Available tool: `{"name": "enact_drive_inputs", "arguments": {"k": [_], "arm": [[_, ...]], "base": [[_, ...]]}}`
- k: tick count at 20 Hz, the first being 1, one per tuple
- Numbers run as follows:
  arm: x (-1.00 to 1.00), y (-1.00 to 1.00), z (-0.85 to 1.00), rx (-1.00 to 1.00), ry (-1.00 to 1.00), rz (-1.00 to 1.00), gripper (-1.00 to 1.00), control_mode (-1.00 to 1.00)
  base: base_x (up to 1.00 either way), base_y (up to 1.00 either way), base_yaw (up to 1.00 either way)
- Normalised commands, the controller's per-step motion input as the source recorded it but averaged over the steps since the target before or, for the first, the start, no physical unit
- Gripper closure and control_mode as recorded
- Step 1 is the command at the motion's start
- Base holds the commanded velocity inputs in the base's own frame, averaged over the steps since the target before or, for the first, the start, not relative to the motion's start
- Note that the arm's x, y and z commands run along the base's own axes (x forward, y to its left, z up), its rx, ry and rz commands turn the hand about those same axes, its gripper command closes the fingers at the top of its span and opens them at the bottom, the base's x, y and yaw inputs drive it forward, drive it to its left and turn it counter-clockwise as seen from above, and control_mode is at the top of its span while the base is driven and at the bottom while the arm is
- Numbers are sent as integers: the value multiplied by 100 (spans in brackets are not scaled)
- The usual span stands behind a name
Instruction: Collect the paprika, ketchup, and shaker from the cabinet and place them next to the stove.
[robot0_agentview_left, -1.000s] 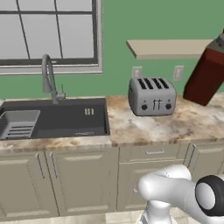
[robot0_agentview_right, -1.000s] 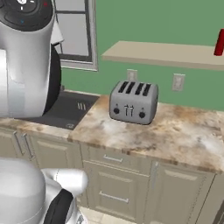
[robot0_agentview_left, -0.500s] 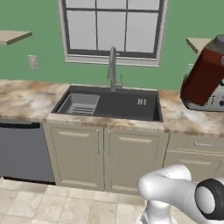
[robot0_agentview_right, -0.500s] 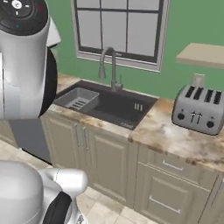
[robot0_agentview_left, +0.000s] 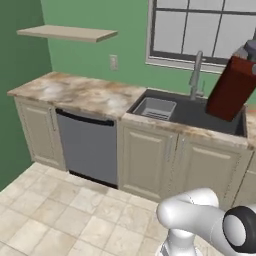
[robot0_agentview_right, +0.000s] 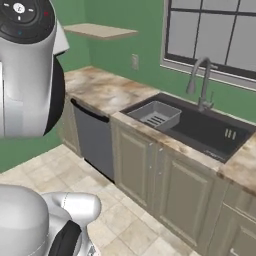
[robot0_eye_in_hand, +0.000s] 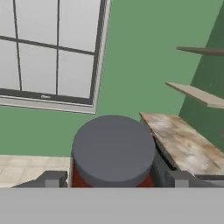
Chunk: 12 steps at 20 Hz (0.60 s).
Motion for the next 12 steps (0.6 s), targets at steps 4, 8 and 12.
{"name": "enact_drive_inputs", "arguments": {"k": [4,8,12], "arm": [[0,0,0,0,0,0,100,100],[0,0,0,0,0,0,100,100],[0,0,0,0,0,0,100,100]], "base": [[-24,79,48],[-17,77,51],[-14,69,53]]}}
